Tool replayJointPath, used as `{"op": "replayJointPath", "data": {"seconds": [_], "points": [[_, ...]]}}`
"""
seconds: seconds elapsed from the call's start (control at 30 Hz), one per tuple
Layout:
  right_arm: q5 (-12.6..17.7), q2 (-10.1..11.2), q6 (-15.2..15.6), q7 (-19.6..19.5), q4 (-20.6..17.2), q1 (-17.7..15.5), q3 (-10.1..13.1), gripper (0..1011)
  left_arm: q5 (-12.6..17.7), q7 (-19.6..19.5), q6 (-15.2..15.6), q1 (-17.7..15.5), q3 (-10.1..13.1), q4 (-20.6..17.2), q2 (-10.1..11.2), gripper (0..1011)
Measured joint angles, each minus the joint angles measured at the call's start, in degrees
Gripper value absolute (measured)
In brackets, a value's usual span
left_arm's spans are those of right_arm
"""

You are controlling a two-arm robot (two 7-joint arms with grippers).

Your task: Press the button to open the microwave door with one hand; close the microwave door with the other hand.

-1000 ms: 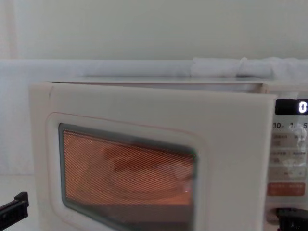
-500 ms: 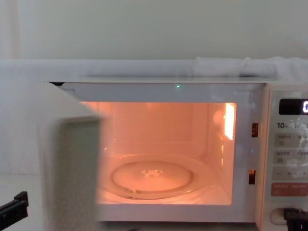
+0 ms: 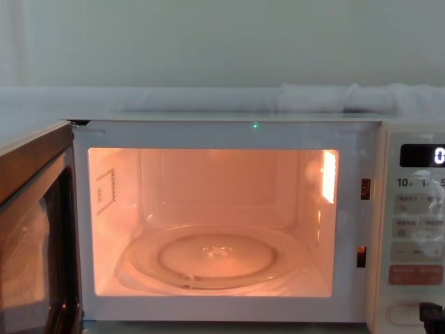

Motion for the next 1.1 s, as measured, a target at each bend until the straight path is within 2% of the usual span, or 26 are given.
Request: {"op": "replayJointPath", "data": {"seconds": [0.43, 0.73, 1.1], "points": [[0.50, 0.84, 1.40, 0.34, -4.91, -3.07, 0.31, 0, 0.00, 0.00, 0.00, 0.00, 0.00, 0.00, 0.00, 1001], [0.69, 1.79, 1.52, -0.29, -10.93, -5.37, 2.06, 0, 0.00, 0.00, 0.00, 0.00, 0.00, 0.00, 0.00, 1001], [0.41, 2.43, 0.79, -1.45, -16.12, -8.28, 4.78, 0, 0.00, 0.00, 0.00, 0.00, 0.00, 0.00, 0.00, 1001]]}}
